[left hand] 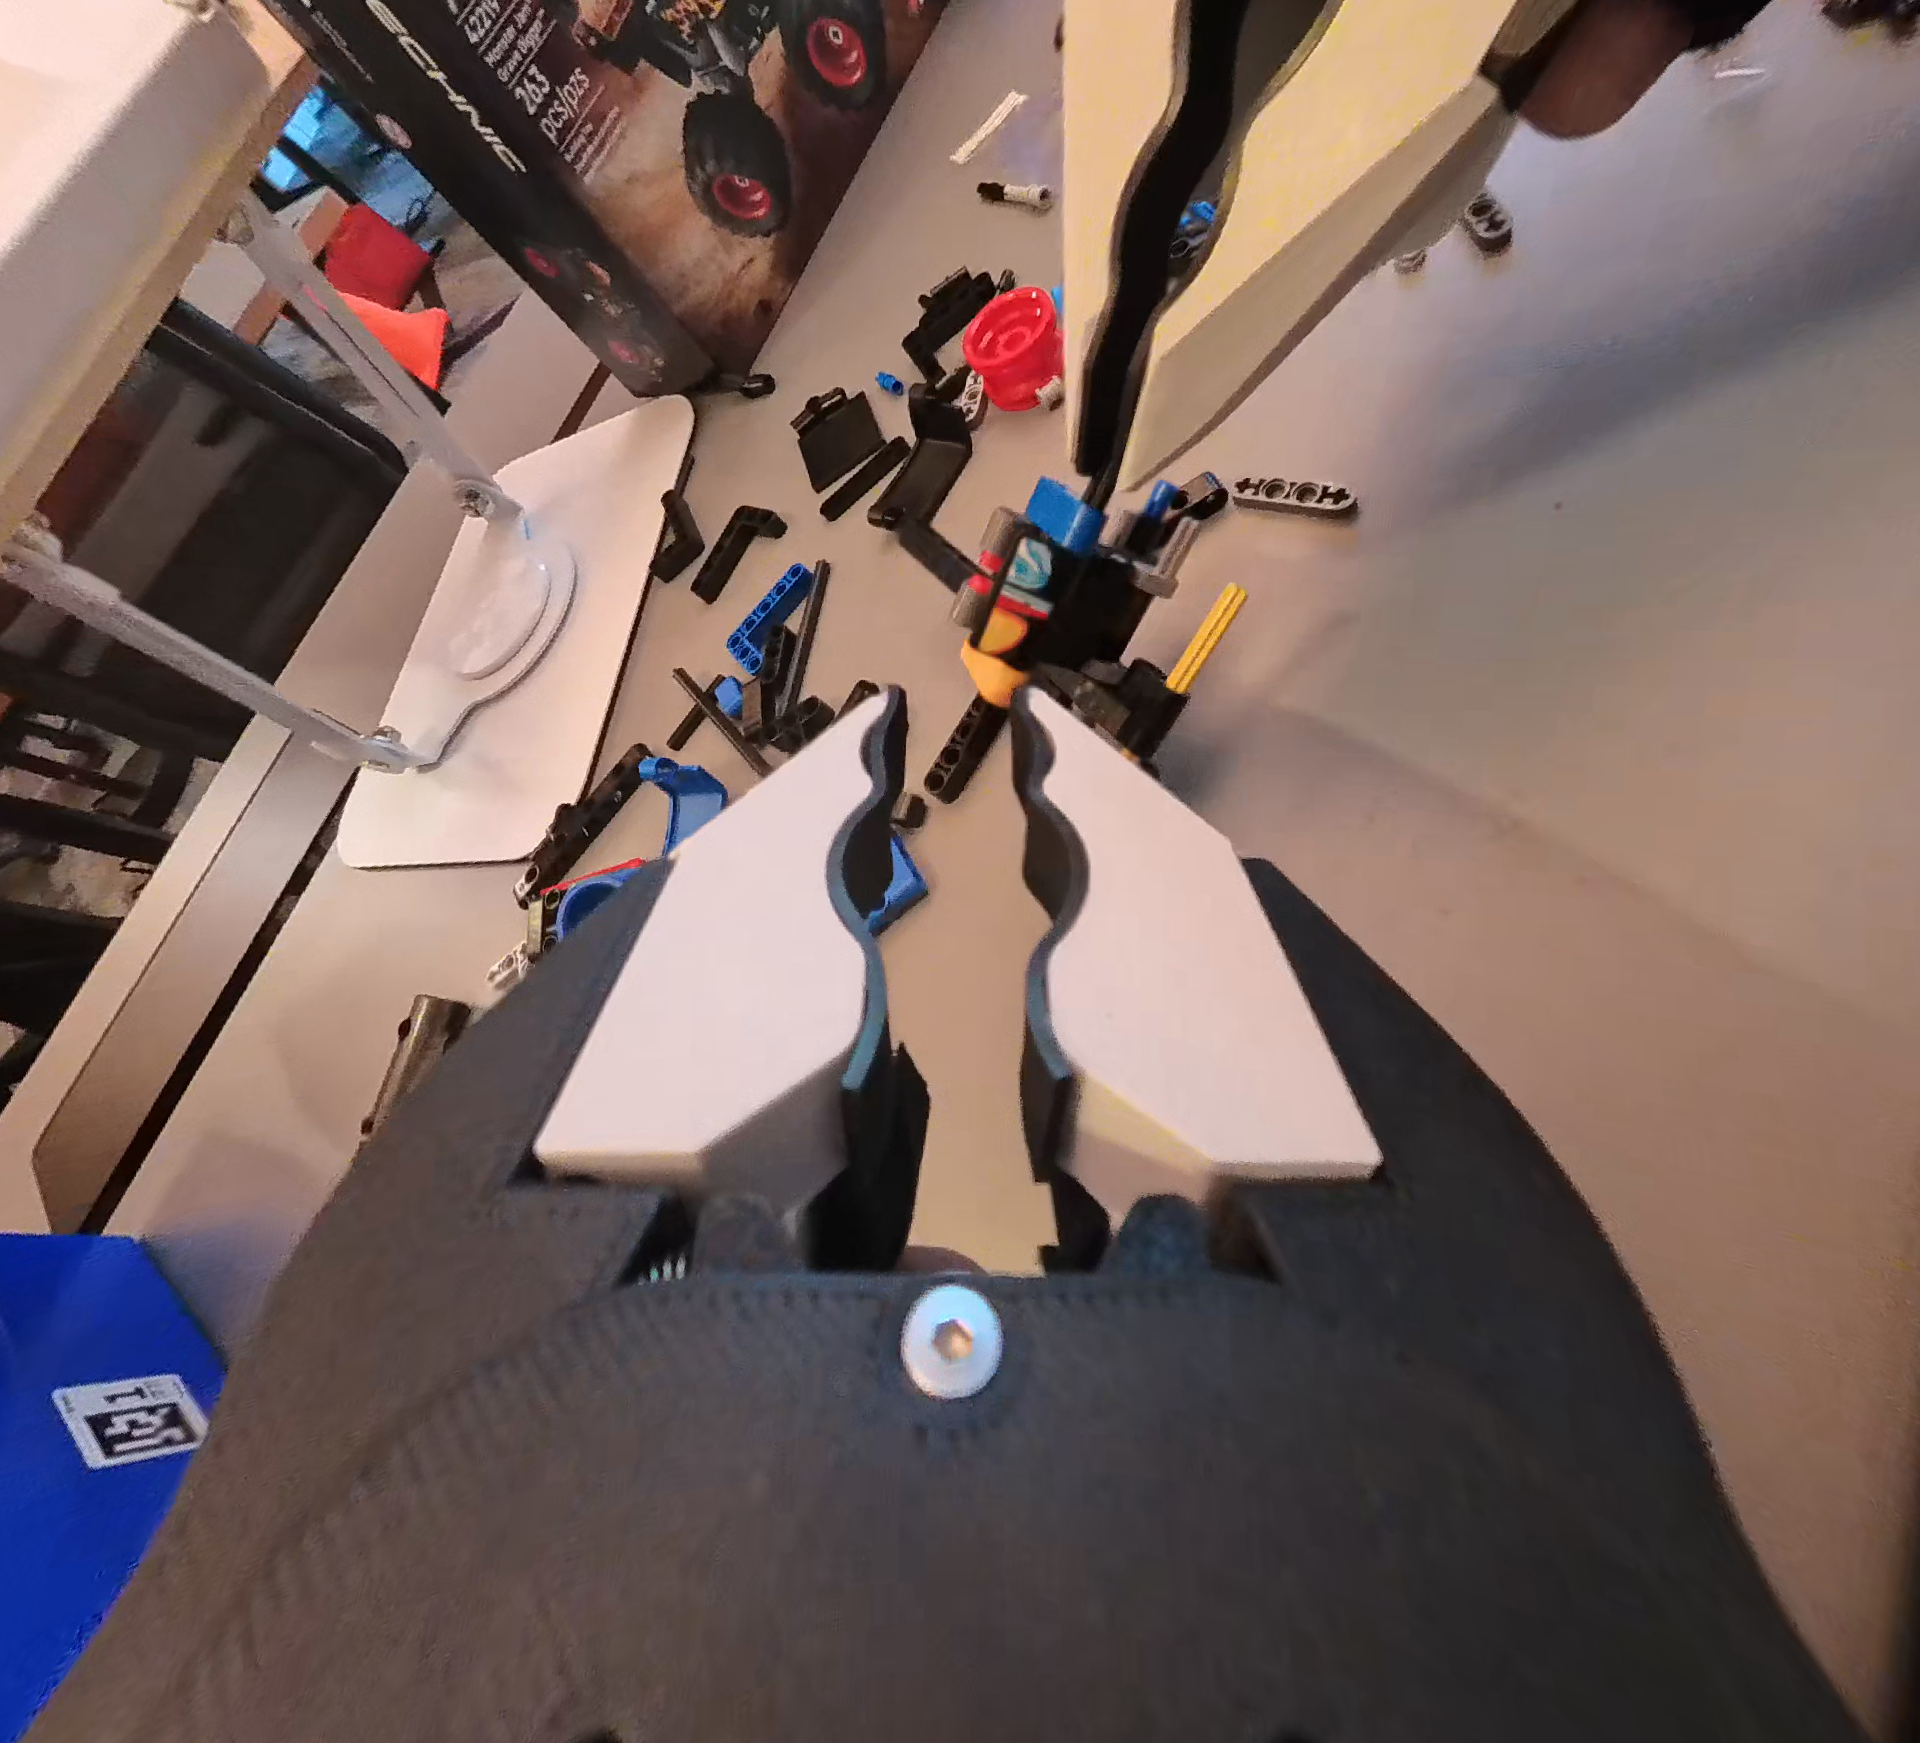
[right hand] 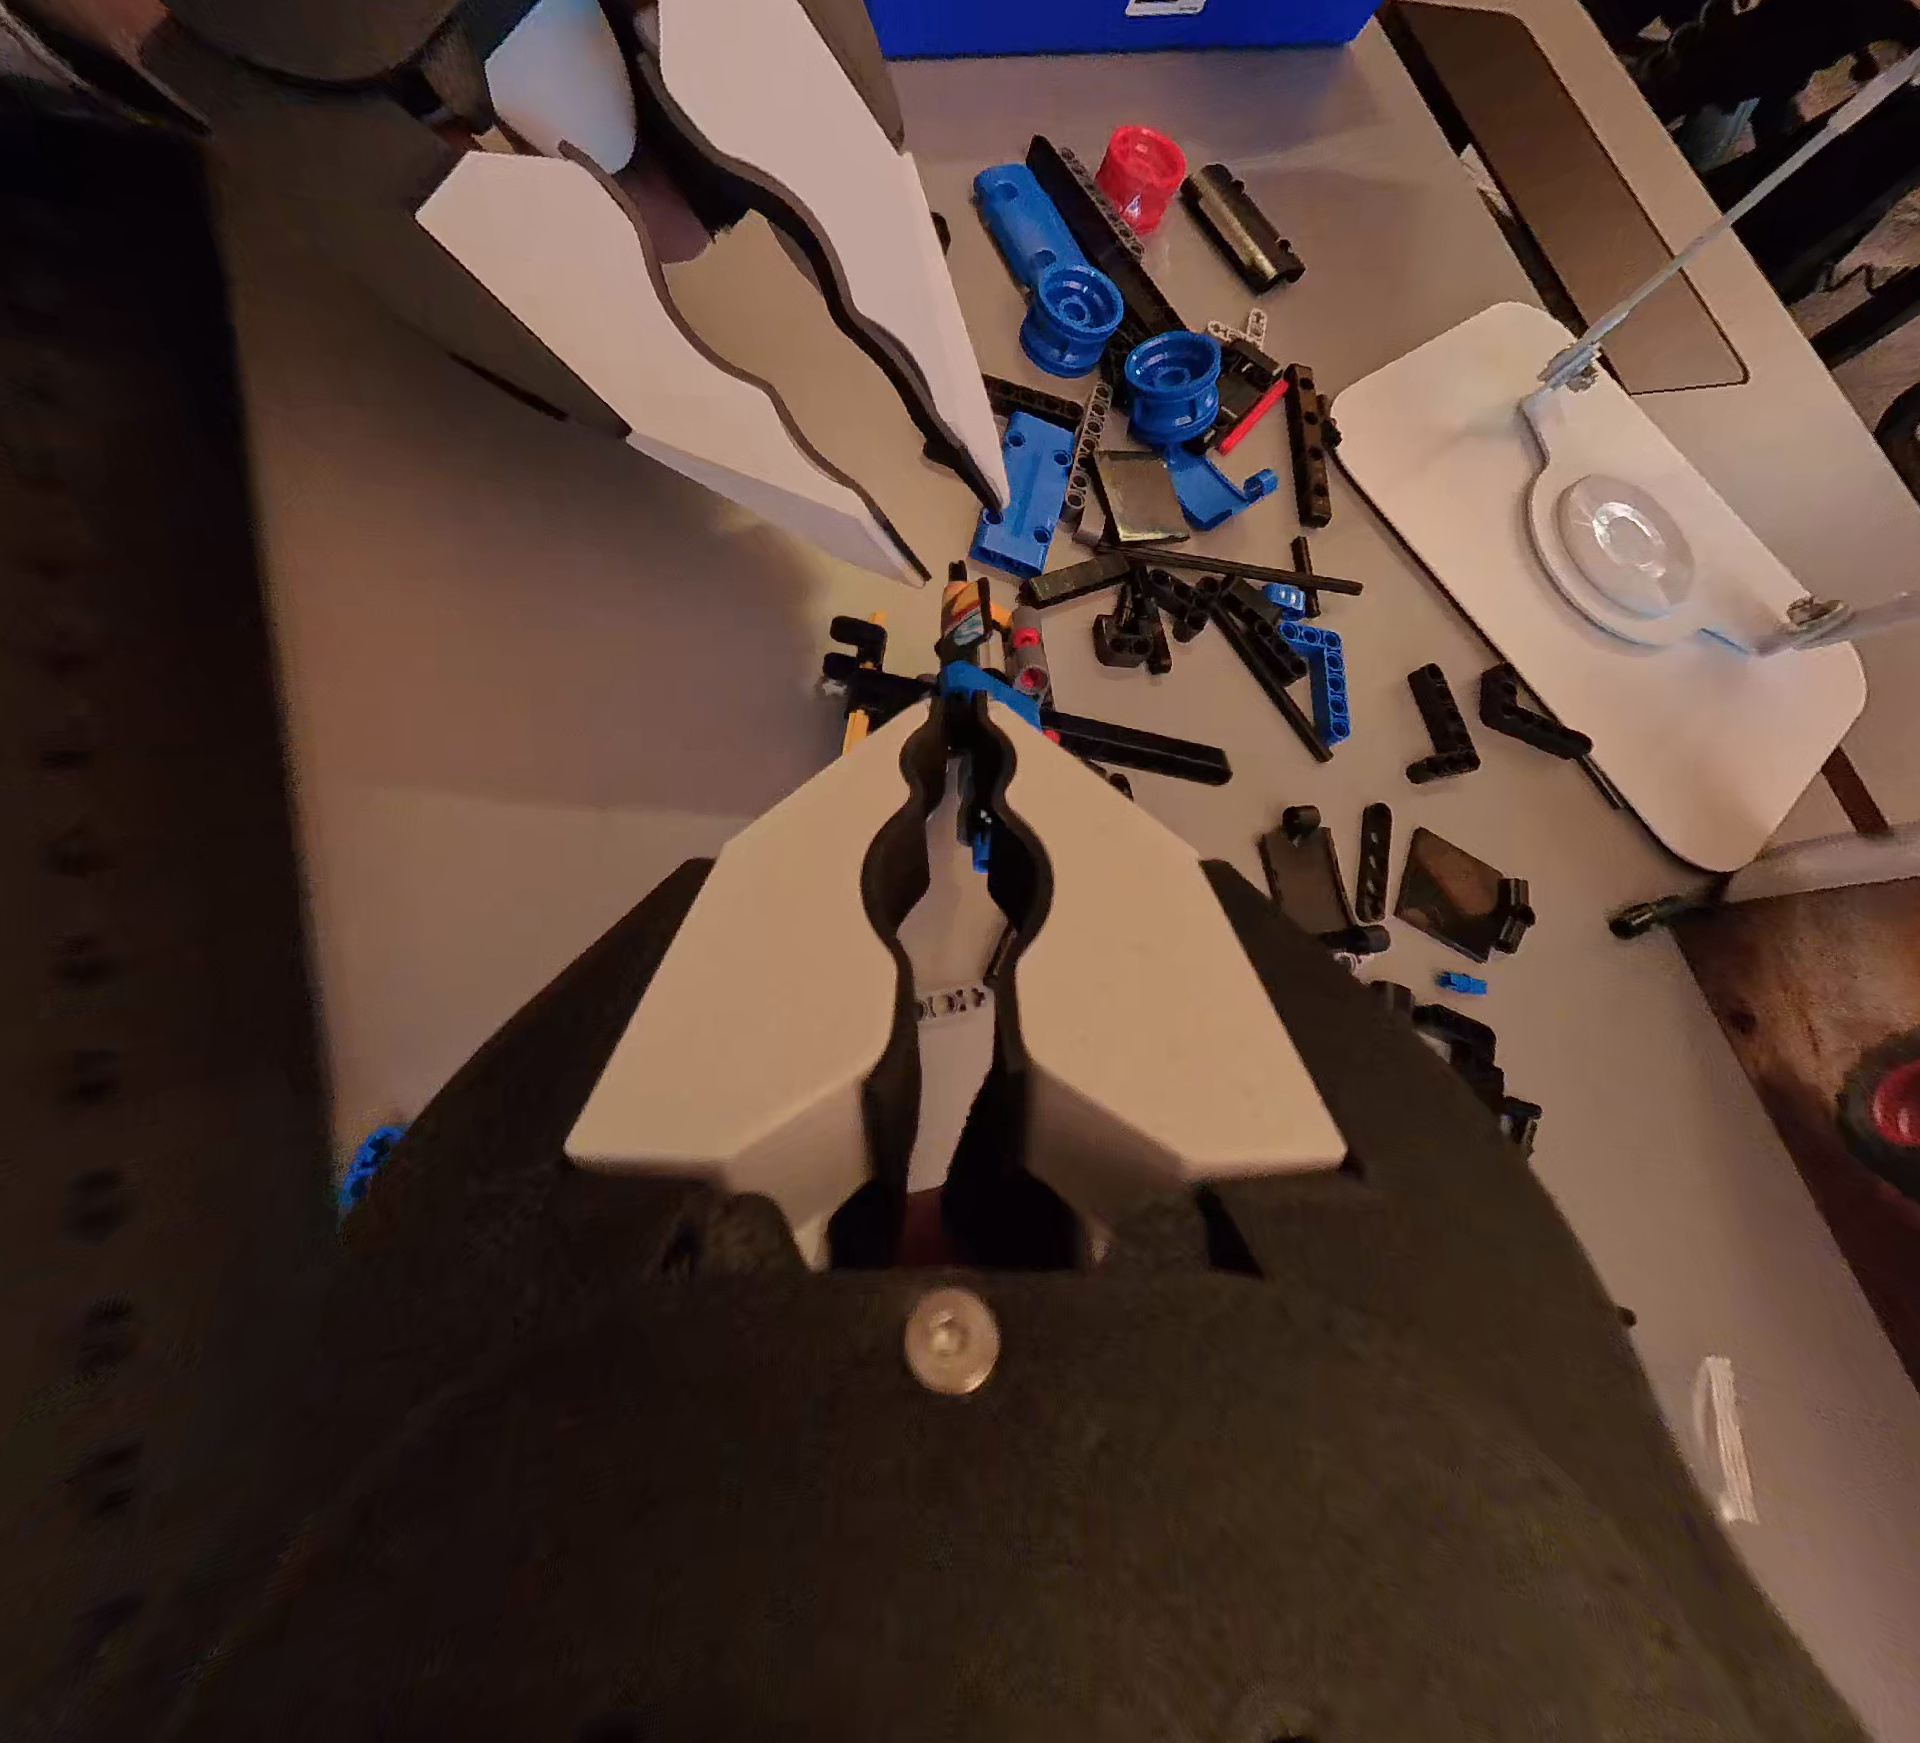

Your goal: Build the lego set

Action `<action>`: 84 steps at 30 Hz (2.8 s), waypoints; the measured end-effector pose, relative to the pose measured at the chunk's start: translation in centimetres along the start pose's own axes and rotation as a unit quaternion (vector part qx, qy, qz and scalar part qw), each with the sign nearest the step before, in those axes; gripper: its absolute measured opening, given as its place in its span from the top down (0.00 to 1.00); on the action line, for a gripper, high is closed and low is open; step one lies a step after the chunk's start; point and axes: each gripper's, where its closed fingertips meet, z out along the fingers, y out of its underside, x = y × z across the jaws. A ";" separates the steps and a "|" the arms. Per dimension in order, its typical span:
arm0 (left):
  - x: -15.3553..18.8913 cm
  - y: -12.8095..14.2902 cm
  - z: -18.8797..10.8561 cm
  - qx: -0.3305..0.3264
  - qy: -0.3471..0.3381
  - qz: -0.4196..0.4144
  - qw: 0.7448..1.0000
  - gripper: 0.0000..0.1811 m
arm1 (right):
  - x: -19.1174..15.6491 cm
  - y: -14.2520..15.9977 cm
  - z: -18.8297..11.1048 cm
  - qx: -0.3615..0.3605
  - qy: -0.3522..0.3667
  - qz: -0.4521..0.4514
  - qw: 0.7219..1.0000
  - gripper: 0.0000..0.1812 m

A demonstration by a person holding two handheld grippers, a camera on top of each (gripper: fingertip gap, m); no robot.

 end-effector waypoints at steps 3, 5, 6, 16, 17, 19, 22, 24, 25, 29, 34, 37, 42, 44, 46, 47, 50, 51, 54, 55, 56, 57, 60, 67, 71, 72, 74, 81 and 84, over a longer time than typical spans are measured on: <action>-0.2 -0.1 -0.4 0.009 0.006 -0.012 1.000 0.89 | 0.0 0.1 -0.1 0.005 -0.006 0.022 1.000 1.00; -0.3 -0.5 -0.8 0.023 0.013 -0.026 0.999 0.88 | -0.2 0.0 -0.3 0.017 -0.019 0.049 0.998 1.00; -0.3 -0.6 -1.0 0.028 0.016 -0.031 0.999 0.87 | -0.2 -0.1 -0.4 0.022 -0.023 0.061 0.998 1.00; 1.0 0.1 -1.6 0.018 0.078 -0.049 0.996 0.77 | -0.8 -0.3 -0.3 0.037 -0.034 0.114 0.992 1.00; 1.4 0.3 -1.5 0.012 0.085 -0.046 0.995 0.76 | -1.2 -0.5 -0.2 0.039 -0.037 0.120 0.991 1.00; 2.0 1.0 -1.4 -0.008 0.096 -0.035 0.995 0.76 | -1.7 -0.7 0.1 0.043 -0.040 0.131 0.990 1.00; 2.9 2.0 -1.2 -0.033 0.110 -0.019 0.993 0.77 | -2.8 -0.5 0.6 0.030 -0.050 0.126 0.990 1.00; 3.2 2.2 -1.2 -0.037 0.116 -0.010 0.992 0.79 | -3.0 0.2 0.6 0.012 -0.048 0.117 0.992 0.92; 3.2 2.2 -1.2 -0.039 0.115 -0.008 0.993 0.79 | -2.9 0.4 0.3 0.007 -0.047 0.118 0.992 0.87; 3.3 3.0 -1.0 -0.057 0.108 0.011 0.992 0.81 | -2.9 1.8 -2.3 -0.022 -0.045 0.094 0.994 0.84; 3.9 2.9 -0.8 -0.059 0.117 0.016 0.991 0.79 | -8.6 6.2 -4.3 -0.124 -0.147 0.062 0.979 0.86; 4.2 3.0 -0.7 -0.061 0.122 0.018 0.990 0.79 | -11.0 7.5 -4.4 -0.140 -0.182 0.061 0.971 0.87; 4.5 3.0 -0.7 -0.060 0.131 0.010 0.990 0.77 | -11.2 8.0 -3.9 -0.140 -0.173 0.067 0.973 0.95; 4.6 3.1 -0.6 -0.063 0.131 0.013 0.989 0.78 | -11.1 8.0 -3.9 -0.138 -0.172 0.061 0.973 0.97; 4.6 3.1 -0.4 -0.064 0.127 0.014 0.990 0.80 | -10.3 8.1 -3.8 -0.137 -0.151 0.054 0.977 1.00; 4.5 3.2 -0.3 -0.067 0.123 0.016 0.990 0.84 | -9.8 8.3 -3.9 -0.139 -0.141 0.053 0.979 1.00; 4.5 3.9 -0.2 -0.080 0.126 0.020 0.989 0.88 | -8.0 8.9 -3.9 -0.143 -0.108 0.052 0.983 1.00; 4.5 4.1 -0.2 -0.084 0.127 0.022 0.988 0.90 | -7.3 9.1 -3.9 -0.142 -0.097 0.055 0.984 1.00; 4.3 4.4 -0.6 -0.091 0.129 0.022 0.987 0.91 | -3.9 9.9 -3.6 -0.143 -0.042 0.058 0.987 1.00; 4.2 4.6 -0.7 -0.094 0.130 0.020 0.987 0.91 | -2.6 10.2 -3.5 -0.146 -0.018 0.058 0.987 1.00; 4.0 4.8 -0.9 -0.101 0.130 0.016 0.986 0.91 | -1.3 10.6 -3.5 -0.150 0.004 0.056 0.987 1.00; 3.7 5.2 -1.2 -0.110 0.129 0.013 0.986 0.91 | -0.4 10.8 -3.5 -0.152 0.018 0.056 0.987 1.00; 2.5 6.6 -1.8 -0.137 0.108 0.003 0.985 0.82 | 1.0 10.5 -3.7 -0.147 0.032 0.058 0.987 0.90; 1.8 4.1 -2.2 -0.090 0.079 -0.032 0.992 0.68 | 3.0 10.0 -4.9 -0.128 0.045 0.068 0.988 0.89; 1.9 4.8 -0.8 -0.120 0.066 0.004 0.991 0.74 | 3.8 8.8 -4.8 -0.116 0.047 0.058 0.990 0.89; 2.0 4.6 -0.6 -0.110 0.068 0.003 0.992 0.78 | 3.9 8.6 -4.6 -0.115 0.046 0.054 0.991 0.89; 2.0 4.2 -0.8 -0.100 0.075 -0.004 0.992 0.92 | 4.3 8.3 -4.1 -0.115 0.043 0.049 0.991 0.90; 2.3 5.4 -2.7 -0.107 0.085 0.011 0.991 1.00 | 5.1 6.9 -2.6 -0.100 0.012 0.047 0.994 0.90; 2.7 6.0 -3.8 -0.114 0.104 0.008 0.988 1.00 | 4.1 5.8 -1.9 -0.091 -0.014 0.027 0.995 0.90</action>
